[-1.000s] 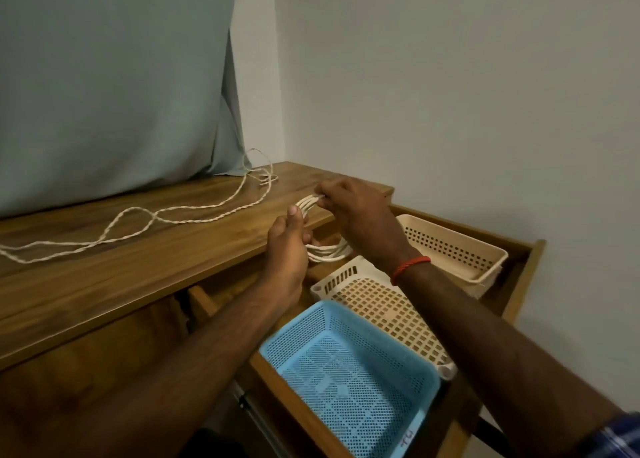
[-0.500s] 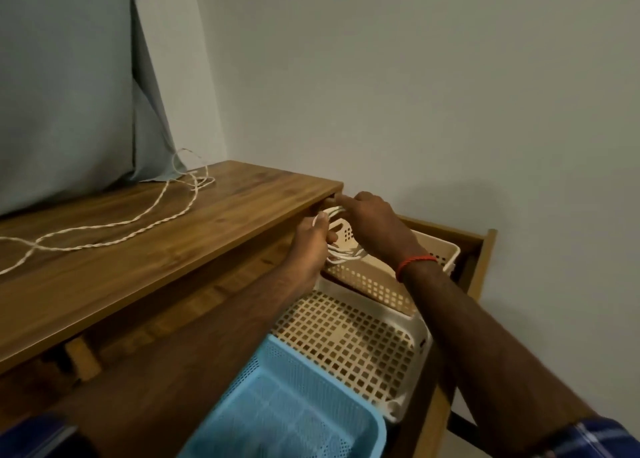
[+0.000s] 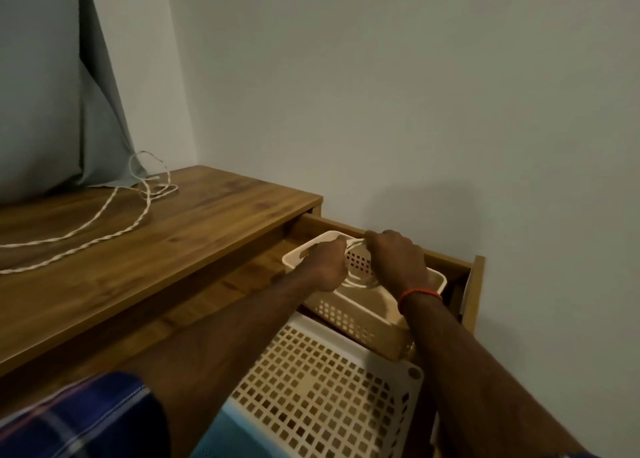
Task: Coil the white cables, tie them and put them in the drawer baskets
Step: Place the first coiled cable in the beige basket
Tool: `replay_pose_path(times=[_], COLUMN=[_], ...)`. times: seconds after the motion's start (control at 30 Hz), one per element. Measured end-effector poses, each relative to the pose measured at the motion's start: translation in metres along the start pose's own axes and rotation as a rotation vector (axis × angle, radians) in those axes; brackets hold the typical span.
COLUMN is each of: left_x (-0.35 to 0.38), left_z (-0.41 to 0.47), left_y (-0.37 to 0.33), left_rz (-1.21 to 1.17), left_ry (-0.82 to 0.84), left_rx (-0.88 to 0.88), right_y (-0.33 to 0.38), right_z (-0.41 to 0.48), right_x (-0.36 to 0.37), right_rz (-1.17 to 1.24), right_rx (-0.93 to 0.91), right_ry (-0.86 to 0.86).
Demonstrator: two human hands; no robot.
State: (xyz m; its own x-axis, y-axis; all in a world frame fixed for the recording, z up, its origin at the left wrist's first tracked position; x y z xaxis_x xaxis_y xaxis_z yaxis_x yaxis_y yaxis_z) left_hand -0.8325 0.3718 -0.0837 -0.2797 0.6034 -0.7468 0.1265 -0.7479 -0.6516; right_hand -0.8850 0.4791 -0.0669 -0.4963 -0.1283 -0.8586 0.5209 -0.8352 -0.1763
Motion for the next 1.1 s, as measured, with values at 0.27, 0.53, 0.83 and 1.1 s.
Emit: replay_pose_path(times=[0.27, 0.53, 0.83, 1.1], left_x=[0.024, 0.028, 0.010, -0.071], left_z=[0.024, 0.026, 0.004, -0.056], left_y=[0.024, 0.027, 0.027, 0.013], left_rz=[0.314, 0.361, 0.234, 0.341], left_ry=[0.246, 0.450, 0.270, 0.192], left_rx=[-0.121, -0.144, 0.095, 0.240], right_y=[0.017, 0.027, 0.031, 0.032], right_z=[-0.003, -0.009, -0.017, -0.019], right_x=[0.034, 0.053, 0.052, 0.020], right_rz=[-0.129, -0.105, 0.014, -0.159], right_rx=[-0.047, -0.079, -0.129, -0.162], right_ry=[0.250, 0.349, 0.438, 0.377])
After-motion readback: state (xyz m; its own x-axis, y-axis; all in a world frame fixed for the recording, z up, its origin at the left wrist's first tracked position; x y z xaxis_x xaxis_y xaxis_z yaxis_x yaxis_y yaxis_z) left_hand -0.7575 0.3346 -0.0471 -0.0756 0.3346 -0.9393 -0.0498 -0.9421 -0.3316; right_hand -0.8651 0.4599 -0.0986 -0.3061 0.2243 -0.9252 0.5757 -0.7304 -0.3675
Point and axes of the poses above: each hand's wrist, its own z-axis towards the middle knuckle, its own x-axis out of the palm, y = z × x, the point moved 7 cm from there along z, towards the middle knuckle, and after that the axes turned 15 degrees about -z, right-handed, at the moved point
